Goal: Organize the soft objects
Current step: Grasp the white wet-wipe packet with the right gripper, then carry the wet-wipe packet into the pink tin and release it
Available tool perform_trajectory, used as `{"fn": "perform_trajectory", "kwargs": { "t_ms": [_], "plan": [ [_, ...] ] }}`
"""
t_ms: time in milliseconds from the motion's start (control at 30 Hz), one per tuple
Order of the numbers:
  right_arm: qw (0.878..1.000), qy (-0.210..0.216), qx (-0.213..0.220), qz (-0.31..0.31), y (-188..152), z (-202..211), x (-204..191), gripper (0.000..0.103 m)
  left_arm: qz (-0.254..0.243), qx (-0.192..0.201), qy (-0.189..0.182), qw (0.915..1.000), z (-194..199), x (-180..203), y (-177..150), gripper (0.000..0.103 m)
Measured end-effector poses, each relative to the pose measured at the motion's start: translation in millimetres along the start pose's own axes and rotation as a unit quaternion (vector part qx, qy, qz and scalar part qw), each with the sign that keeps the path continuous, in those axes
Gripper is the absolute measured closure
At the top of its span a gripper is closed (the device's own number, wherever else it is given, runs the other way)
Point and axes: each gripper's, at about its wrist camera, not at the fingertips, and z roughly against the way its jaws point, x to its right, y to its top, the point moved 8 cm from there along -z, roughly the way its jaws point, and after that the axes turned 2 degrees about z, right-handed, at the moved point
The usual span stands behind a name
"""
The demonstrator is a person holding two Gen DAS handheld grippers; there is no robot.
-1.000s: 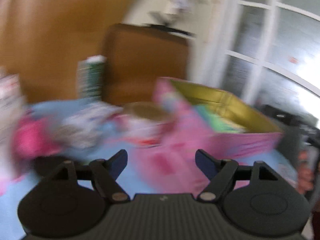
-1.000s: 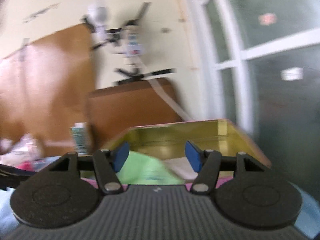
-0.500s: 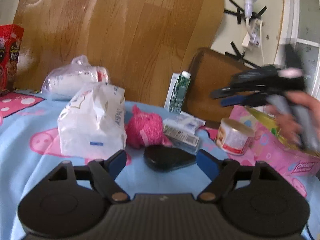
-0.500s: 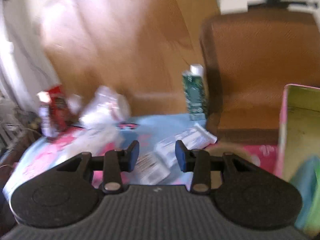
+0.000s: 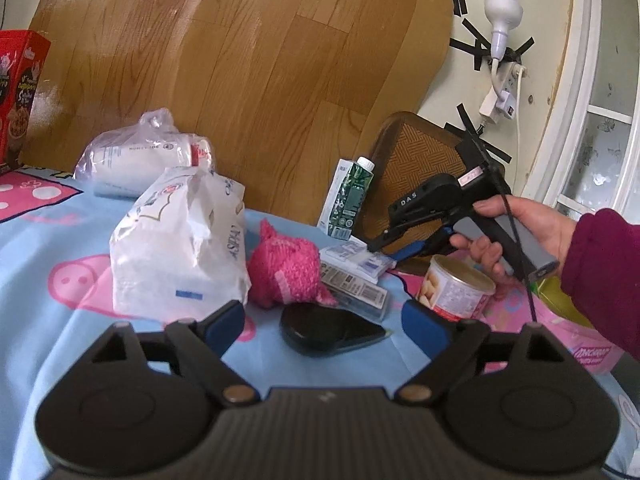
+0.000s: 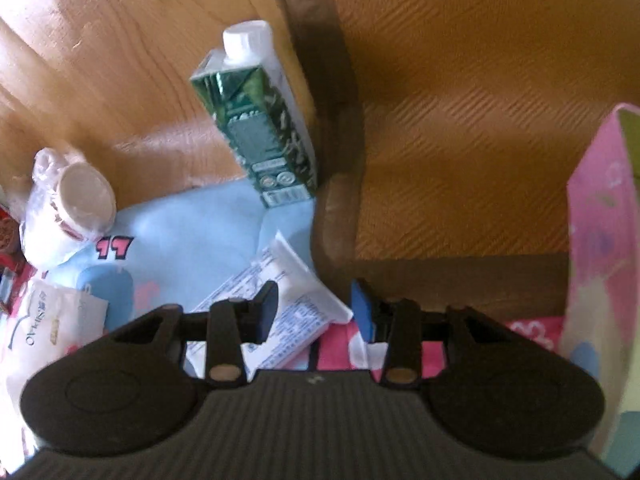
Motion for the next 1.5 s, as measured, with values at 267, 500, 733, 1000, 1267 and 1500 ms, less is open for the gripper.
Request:
{"fn": "perform_trajectory", "kwargs": {
  "t_ms": [267, 500, 733, 1000, 1267, 1500],
  "plan": [
    [0.998, 0.051, -0.016, 0.043, -17, 6, -45, 0.037, -0.003, 0.000, 0.000, 1.0000, 0, 2, -1, 0.012],
    [0.994, 0.034, -0.001, 0.107, -20, 0, -87, 0.006, -0.002, 0.001, 0.000, 1.0000, 1, 3, -1, 0.011],
    [0.975, -0.069, -0.013, 0.211, -30, -32, -100, 0.010, 0.010, 0.001, -0.010, 0.9999, 0, 1, 0, 0.009],
    [0.974, -0.002, 0.096, 0.204, -39, 46, -99, 0.020, 0.031, 0.014, -0.014, 0.9993, 5, -8, 5, 0.009],
    [0.946, 0.042, 0.115, 0.299, -189, 120, -85, 0.014, 0.014, -0.044, -0.094, 0.9945, -2, 14, -4, 0.026],
    [0.937, -0.032, 0.178, 0.298, -266, 130, -45, 0.006, -0.013, -0.134, -0.167, 0.9767, -16, 78, -30, 0.029]
  ]
}}
